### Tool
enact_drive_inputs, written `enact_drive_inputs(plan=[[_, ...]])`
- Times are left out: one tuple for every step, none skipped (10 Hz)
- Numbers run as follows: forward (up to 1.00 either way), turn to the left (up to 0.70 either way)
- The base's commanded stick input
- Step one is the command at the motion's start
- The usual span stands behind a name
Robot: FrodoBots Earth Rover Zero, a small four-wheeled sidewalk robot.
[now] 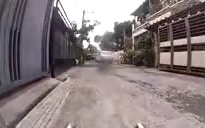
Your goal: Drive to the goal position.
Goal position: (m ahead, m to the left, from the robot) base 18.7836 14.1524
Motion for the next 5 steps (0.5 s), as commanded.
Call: enact_drive_inputs(plan=[[0.7,0.14],[0.7,0.14],[0.7,0.14],[0.7,0.14],[0.7,0.14]])
